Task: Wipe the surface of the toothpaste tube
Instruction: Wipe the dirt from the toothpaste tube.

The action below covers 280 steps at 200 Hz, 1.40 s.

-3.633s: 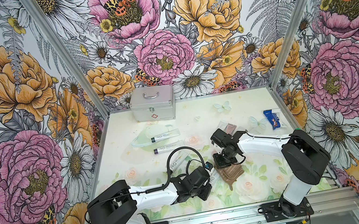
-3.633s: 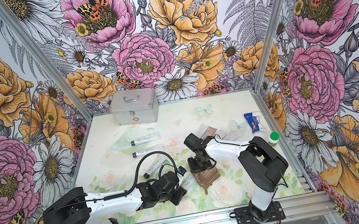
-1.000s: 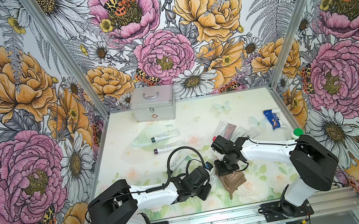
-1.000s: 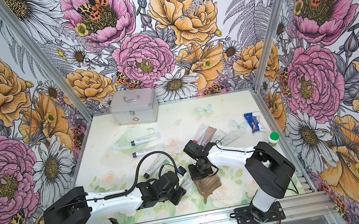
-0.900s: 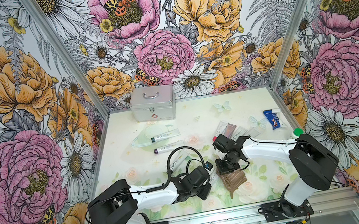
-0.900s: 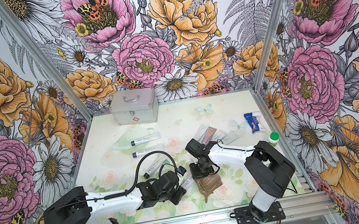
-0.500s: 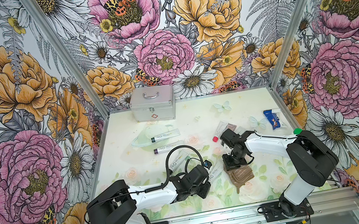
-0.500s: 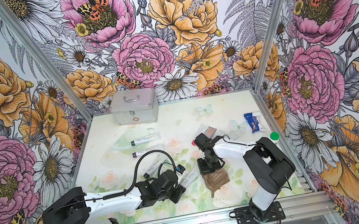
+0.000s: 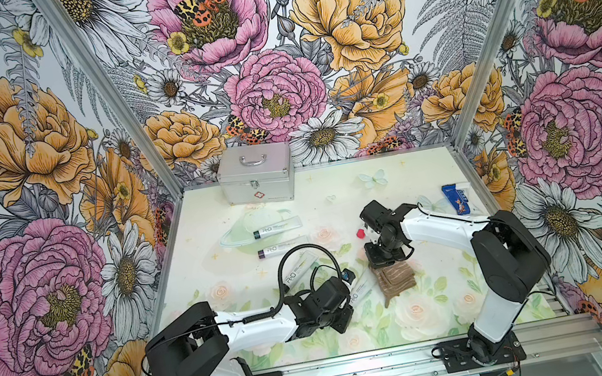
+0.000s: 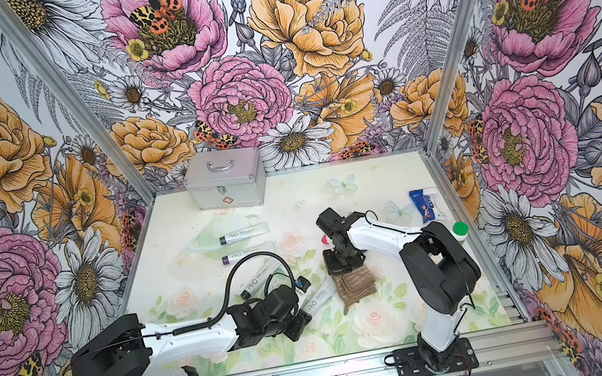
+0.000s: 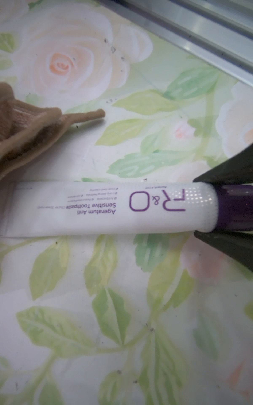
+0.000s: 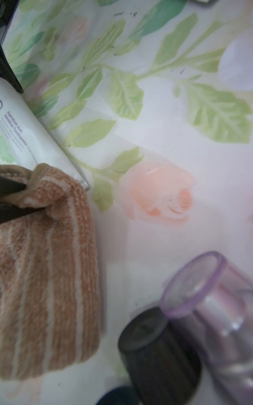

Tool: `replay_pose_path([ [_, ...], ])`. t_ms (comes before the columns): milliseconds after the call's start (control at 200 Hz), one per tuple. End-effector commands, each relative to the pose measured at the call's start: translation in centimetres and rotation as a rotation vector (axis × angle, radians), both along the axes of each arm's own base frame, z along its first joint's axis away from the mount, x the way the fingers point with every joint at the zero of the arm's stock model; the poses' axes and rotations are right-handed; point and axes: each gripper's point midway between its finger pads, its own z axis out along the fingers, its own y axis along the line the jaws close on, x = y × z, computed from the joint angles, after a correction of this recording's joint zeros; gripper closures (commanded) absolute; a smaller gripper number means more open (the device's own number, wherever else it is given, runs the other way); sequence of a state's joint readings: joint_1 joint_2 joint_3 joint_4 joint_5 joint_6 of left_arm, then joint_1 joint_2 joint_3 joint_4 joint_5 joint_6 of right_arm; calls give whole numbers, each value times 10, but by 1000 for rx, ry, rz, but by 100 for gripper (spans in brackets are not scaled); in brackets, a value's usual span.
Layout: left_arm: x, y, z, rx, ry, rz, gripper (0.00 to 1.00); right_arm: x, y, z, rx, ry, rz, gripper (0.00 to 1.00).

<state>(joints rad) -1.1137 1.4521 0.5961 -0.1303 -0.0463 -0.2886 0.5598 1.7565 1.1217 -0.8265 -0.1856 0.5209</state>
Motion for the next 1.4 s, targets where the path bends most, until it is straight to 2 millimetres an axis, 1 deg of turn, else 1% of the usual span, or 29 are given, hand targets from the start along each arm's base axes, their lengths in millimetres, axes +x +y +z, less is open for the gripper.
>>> replay_pose_path([
  [0,9,-5,8,-34,-25,26,67,0,8,-7,-28,-2,42,100],
  [120,10,-4,7,-28,-27,30,67,-15,26,-7,-11,8,76,100],
  [270,11,-5,5,-23,-28,30,67,-40,47,-4,47,29,93,100],
  [385,12,-6,5,-21,-27,30,67,-58,56,-4,67,48,109,100],
  [475,12,-6,5,-22,-28,29,67,-66,57,-6,78,54,110,100],
  [535,12,-6,5,-23,-27,29,67,-65,51,-11,56,52,111,100],
  [600,11,-6,5,-22,-25,26,67,-61,41,-20,29,64,101,100],
  [671,11,-5,5,-22,-24,28,67,-52,26,-31,-10,70,85,100],
  [766,10,-1,6,-21,-24,36,67,-39,6,-40,-46,73,54,100],
  [871,9,4,8,-20,-29,53,67,-26,-17,-43,-93,61,23,100],
  [966,10,9,10,-18,-34,69,67,-22,-35,-44,-121,58,-1,100],
  [1116,12,15,11,10,-39,90,67,-26,-50,-39,-122,46,-34,100],
  [1326,14,21,13,42,-40,122,67,-42,-60,-25,-109,28,-47,100],
  [1396,17,27,13,54,-44,150,67,-47,-63,-20,-98,23,-55,100],
])
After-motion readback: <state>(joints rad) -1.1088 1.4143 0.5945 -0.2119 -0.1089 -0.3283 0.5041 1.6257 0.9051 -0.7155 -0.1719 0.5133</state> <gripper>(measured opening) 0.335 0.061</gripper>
